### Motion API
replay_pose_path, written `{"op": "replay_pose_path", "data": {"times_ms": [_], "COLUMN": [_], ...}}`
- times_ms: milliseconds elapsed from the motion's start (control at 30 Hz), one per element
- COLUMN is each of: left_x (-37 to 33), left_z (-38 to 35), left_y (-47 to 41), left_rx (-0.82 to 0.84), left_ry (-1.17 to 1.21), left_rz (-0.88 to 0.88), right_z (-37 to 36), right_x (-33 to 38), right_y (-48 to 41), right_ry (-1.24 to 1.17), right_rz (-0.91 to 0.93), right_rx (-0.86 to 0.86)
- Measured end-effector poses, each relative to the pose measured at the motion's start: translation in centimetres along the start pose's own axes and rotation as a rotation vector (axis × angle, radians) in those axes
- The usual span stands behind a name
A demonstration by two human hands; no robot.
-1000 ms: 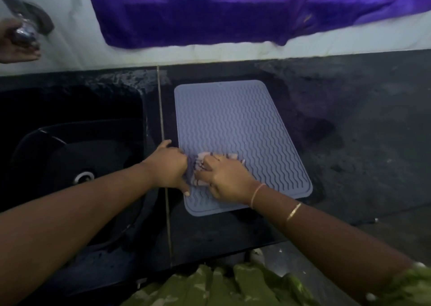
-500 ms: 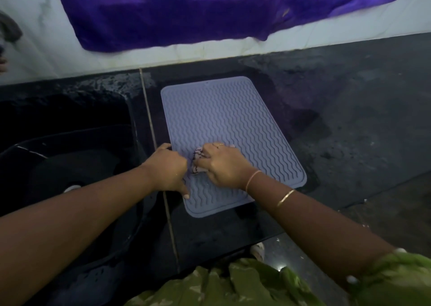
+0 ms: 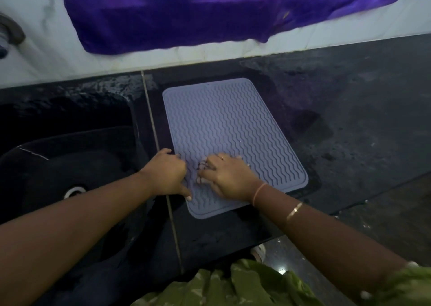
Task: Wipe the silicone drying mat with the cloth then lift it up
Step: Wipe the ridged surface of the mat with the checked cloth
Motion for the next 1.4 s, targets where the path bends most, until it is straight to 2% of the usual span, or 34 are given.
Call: {"op": "replay_pose_path", "data": {"times_ms": [133,267,533,700,900,1033,1133,1233,1400], "left_x": [0.0,0.0,0.0,-0.1,-0.1,1.3,1.9,2.4,4.1], "left_z": [-0.2,0.1,0.0,-0.1,0.3,2.2,3.2,3.1,2.6], "left_y": [0.1,0.1,0.1,0.3,0.4,-0.1,-1.0,-1.8,-3.5], "left_rx": [0.008,0.016,0.035,0.053,0.049,0.000,-0.049,0.042,0.279], "left_ry": [0.010,0.005,0.013,0.003,0.072,0.233,0.131,0.132,0.230], "left_rz": [0.011,0.013,0.006,0.010,0.023,0.161,0.284,0.421,0.465], "right_z": [0.0,-0.2,-0.7,-0.5,-0.7,-1.0,-1.2,-1.5,-1.1], "right_x": [-0.9,0.4,2.3,0.0,-1.6,-0.4,0.9,1.1,-1.0], "right_y": [-3.1,-2.4,1.8,-1.6,-6.5,-4.6,-2.1,-1.8,-6.0], "right_ry": [-0.029,-0.032,-0.050,-0.027,-0.044,-0.071,-0.027,0.011,0.031], "right_rz": [-0.117,-0.193,-0.106,-0.121,-0.280,-0.281,-0.279,-0.287,-0.256], "right_rx": [-0.014,-0.033,-0.078,-0.055,-0.020,-0.073,-0.125,-0.122,-0.092]}}
Point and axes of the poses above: each hand's wrist, its own y-axis away from the middle knuckle, its own z-axis out of the back of the hand, x = y × z, the point moved 3 cm from there along -y, towards the middle knuckle, and after that the axes turned 5 degrees about -z, right-handed, at the moved point
